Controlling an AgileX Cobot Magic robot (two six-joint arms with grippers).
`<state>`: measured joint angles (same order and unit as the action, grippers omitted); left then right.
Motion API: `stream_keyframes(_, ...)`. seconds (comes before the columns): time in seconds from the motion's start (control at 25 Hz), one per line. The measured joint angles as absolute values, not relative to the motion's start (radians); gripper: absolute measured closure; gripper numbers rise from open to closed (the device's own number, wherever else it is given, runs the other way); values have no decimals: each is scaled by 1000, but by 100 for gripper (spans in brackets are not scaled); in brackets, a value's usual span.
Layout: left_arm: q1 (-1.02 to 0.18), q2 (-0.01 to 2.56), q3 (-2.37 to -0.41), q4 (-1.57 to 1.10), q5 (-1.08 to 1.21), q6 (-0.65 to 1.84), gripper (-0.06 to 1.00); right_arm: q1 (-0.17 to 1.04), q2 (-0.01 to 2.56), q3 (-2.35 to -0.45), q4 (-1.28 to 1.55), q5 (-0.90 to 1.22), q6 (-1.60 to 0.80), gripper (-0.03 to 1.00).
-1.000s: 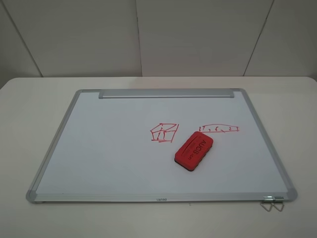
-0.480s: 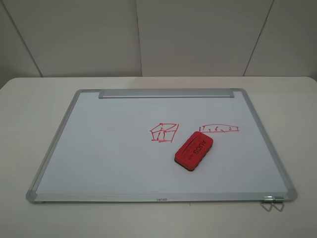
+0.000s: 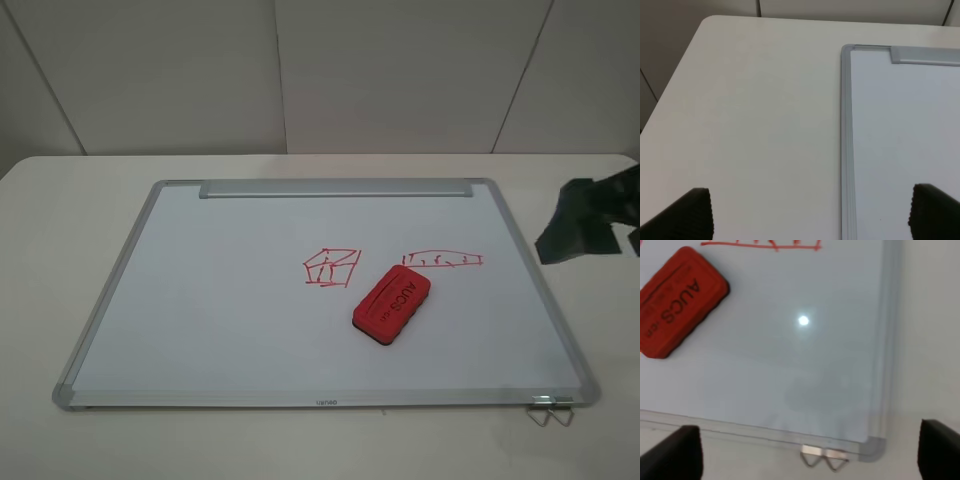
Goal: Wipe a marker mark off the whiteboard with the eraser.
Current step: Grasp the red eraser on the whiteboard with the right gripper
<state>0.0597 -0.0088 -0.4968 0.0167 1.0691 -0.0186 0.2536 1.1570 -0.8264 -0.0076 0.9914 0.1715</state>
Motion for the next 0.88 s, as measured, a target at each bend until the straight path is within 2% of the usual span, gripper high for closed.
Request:
stream_keyframes(0.24, 60, -9, -497, 17, 1069, -19, 16, 398, 1442, -982, -36, 885, 340, 20)
stream_keyframes(0.88, 60, -9, -497, 17, 1069, -19, 16, 570, 1841, -1111, -55, 783, 801, 20)
